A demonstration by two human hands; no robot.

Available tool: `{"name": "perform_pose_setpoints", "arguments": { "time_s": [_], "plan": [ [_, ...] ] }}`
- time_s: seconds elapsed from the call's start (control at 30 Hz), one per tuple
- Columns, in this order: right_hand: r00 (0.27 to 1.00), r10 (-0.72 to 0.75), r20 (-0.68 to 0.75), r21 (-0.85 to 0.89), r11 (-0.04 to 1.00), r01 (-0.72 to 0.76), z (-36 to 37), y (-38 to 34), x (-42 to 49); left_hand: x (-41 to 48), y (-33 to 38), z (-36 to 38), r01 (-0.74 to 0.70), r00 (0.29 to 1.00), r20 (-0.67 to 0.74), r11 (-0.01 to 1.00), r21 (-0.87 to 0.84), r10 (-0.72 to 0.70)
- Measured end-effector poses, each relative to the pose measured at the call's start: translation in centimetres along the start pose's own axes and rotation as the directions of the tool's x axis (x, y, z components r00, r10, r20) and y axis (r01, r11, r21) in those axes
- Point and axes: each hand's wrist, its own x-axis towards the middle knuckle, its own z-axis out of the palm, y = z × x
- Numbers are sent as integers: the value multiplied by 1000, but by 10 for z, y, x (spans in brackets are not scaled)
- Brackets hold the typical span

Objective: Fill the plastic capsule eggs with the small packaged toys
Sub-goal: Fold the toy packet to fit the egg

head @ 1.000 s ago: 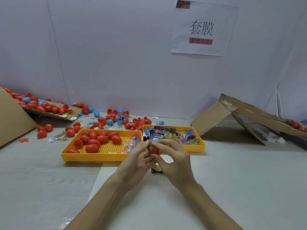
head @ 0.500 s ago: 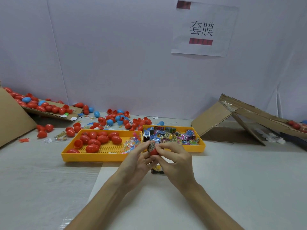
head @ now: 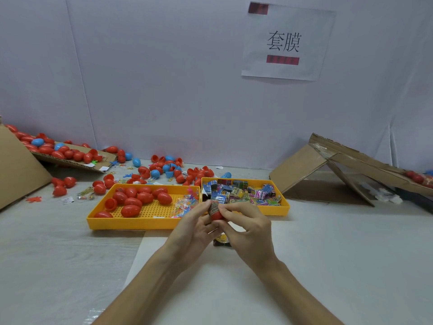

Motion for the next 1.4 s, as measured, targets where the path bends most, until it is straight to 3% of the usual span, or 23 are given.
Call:
{"name": "perform_pose_setpoints", "arguments": {
  "time_s": [0.2, 0.4, 0.63, 1.03, 1.4],
  "plan": [
    [989, 121, 88, 43, 991, -125, -7, -5, 6, -1, 2, 0, -22, 998, 64, 1000, 20, 21],
    [992, 108, 68, -21, 994, -107, -5, -6, 5, 0, 2, 2, -21, 1000, 16, 1000, 21, 21],
    [989, 123, 86, 139, 981, -135, -7, -8, 7, 1, 1, 0, -41, 999, -26, 998, 46, 42],
    [998, 57, 34, 25, 998, -58, -9, -3, 6, 0, -1, 4, -117, 989, -63, 974, 192, 131],
    [994, 14, 104, -73, 997, -6, -10, -5, 6, -3, -1, 8, -187, 978, -38, 936, 297, 207]
  ]
}}
